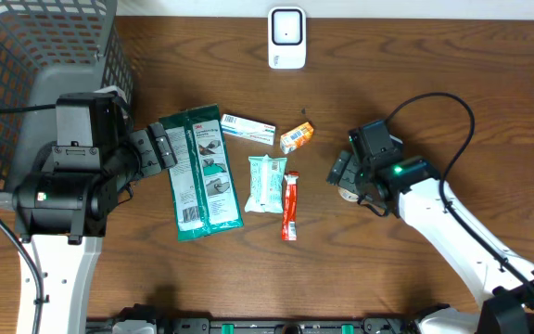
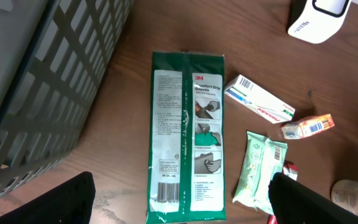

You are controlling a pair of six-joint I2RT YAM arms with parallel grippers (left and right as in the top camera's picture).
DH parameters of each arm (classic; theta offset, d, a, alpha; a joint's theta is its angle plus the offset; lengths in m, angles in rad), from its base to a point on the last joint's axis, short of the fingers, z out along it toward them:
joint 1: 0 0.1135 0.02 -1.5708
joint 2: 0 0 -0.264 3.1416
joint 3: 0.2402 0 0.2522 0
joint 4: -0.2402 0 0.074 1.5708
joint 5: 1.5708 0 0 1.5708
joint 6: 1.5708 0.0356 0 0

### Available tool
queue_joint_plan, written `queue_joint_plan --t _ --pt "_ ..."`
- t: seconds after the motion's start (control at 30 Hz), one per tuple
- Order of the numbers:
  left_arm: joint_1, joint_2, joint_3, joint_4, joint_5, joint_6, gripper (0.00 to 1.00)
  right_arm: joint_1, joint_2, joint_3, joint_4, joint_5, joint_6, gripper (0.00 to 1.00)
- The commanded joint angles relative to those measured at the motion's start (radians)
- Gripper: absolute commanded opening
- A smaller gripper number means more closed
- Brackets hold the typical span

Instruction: Scan the item barcode

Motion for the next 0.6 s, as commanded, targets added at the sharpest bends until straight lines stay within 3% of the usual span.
queue_joint_plan --t 0.0,0.3,0.57 --pt "0.001 0.000 0.008 -0.002 -0.012 0.020 0.90 -0.007 -0.005 -0.012 0.015 0.074 0.014 0.80" --pt "0.001 0.000 0.008 -0.002 -0.012 0.020 0.90 -0.007 -0.005 -0.012 0.031 0.084 -0.336 0.61" --pt "0.001 0.000 0.008 -0.002 -0.012 0.020 0.90 -0.007 -0.005 -0.012 0.077 0.088 -0.665 0.55"
